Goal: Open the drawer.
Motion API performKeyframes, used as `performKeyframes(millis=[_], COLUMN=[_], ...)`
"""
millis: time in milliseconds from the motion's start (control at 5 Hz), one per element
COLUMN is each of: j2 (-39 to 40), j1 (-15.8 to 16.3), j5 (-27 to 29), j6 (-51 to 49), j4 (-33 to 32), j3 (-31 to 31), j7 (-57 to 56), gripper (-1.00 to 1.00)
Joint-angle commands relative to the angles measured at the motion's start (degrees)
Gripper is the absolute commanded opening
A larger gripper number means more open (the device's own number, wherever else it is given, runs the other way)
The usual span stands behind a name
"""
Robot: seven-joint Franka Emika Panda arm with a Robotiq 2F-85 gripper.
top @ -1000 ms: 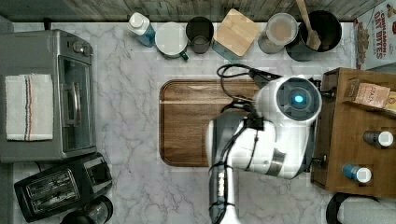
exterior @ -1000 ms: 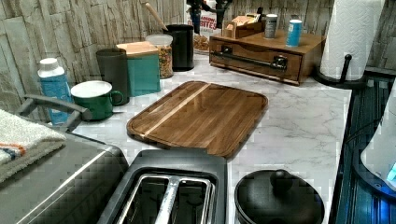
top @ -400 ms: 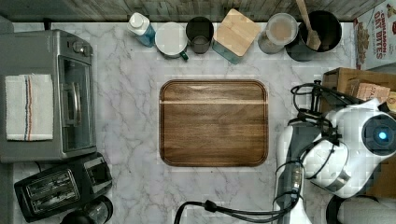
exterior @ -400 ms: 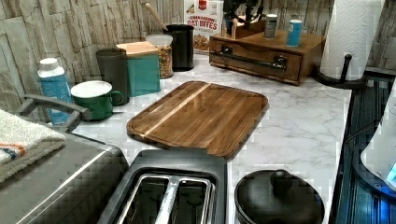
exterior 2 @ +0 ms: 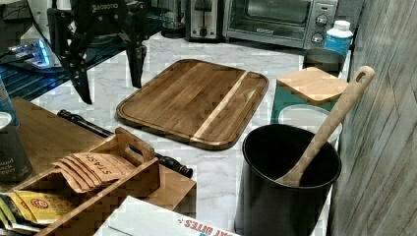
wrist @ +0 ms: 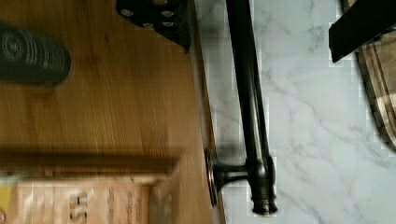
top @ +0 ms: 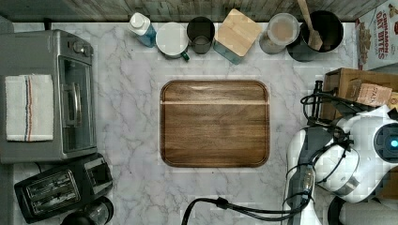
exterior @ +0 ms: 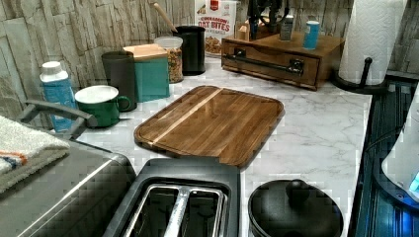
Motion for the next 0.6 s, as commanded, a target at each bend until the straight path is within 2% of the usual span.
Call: performKeyframes(millis=[200,400,600], j2=[3.3,4.6,5.4], j1=[3.8,1.8,1.5], j5=[-8.2,-7.2,-9.3], j6=[-3.9,1.2,5.1], j4=[4.8,2.8,1.4], j3=[3.1,3.1,1.7], j7=[4.0,3.3,4.1], gripper=[1.00,1.00,1.00])
